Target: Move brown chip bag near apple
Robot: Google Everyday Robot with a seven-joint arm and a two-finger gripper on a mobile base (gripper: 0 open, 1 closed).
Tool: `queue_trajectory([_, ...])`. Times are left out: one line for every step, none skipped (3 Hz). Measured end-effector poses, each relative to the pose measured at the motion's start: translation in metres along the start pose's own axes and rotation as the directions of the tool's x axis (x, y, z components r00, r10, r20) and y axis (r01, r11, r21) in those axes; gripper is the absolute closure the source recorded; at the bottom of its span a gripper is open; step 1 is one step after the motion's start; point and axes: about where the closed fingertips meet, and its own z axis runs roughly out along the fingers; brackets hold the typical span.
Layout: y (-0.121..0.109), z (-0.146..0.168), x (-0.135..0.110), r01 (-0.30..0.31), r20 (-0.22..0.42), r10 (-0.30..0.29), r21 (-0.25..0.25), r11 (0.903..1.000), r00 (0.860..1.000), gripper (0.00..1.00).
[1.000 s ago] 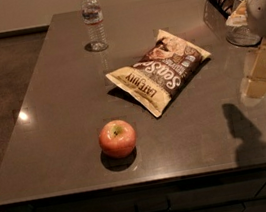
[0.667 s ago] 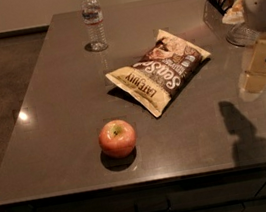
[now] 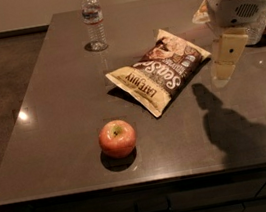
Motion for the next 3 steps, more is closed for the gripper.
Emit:
queue_trajectory([-0.029, 0.032, -0.021, 0.084, 0.025, -0.083, -0.011, 0.9964, 0.996, 0.0])
queue_trajectory([-0.048, 0.067, -0.044, 0.186, 0.052, -0.185, -0.028, 0.9821, 0.981, 0.0])
queue_trajectory([-0.057, 0.098, -0.066, 0.299, 0.087, -0.293, -0.063, 0.9522, 0.952, 0.0])
